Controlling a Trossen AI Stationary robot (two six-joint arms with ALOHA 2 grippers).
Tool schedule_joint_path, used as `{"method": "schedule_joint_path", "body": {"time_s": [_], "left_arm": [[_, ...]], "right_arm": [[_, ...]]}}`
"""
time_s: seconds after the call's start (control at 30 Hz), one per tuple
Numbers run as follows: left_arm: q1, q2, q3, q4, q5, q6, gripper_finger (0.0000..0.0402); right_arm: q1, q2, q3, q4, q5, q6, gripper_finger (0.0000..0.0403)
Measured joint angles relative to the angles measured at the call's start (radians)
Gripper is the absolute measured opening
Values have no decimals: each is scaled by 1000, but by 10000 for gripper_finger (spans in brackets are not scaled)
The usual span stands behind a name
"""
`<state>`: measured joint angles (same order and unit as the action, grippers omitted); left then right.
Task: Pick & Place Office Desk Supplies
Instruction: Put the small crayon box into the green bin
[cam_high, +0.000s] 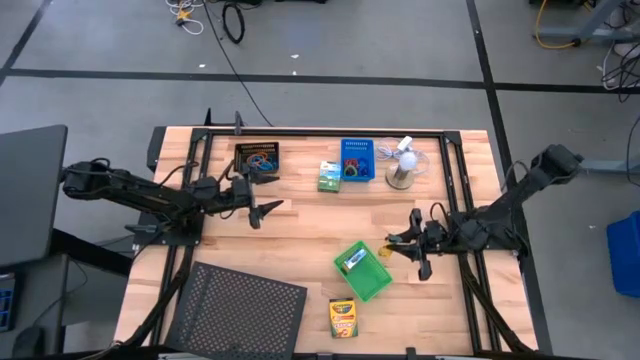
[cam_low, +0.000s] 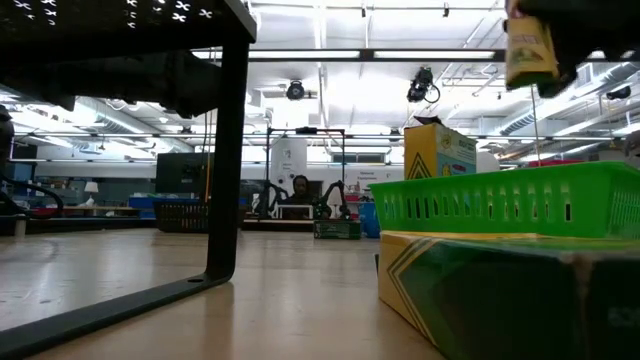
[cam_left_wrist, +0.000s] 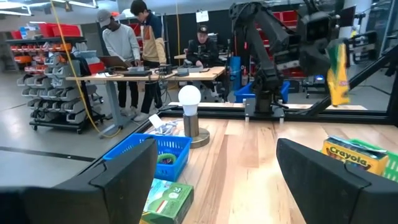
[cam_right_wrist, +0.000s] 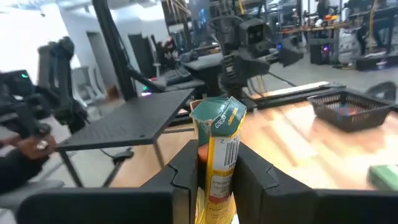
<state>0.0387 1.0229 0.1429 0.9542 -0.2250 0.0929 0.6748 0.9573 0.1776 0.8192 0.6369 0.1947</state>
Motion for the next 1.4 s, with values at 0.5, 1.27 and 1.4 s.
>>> {"method": "schedule_joint_path", "body": {"time_s": [0.5, 1.27, 1.4], "left_arm": [[0, 0, 0, -9, -12, 0, 335], [0, 0, 0, -16, -22, 4, 335], [0, 0, 0, -16, -22, 4, 335]], "right_arm": [[35, 416, 70, 171, 49, 108, 66], [-2, 662, 71, 283, 137, 168, 66], [-12, 676, 71, 284, 137, 168, 66]]}}
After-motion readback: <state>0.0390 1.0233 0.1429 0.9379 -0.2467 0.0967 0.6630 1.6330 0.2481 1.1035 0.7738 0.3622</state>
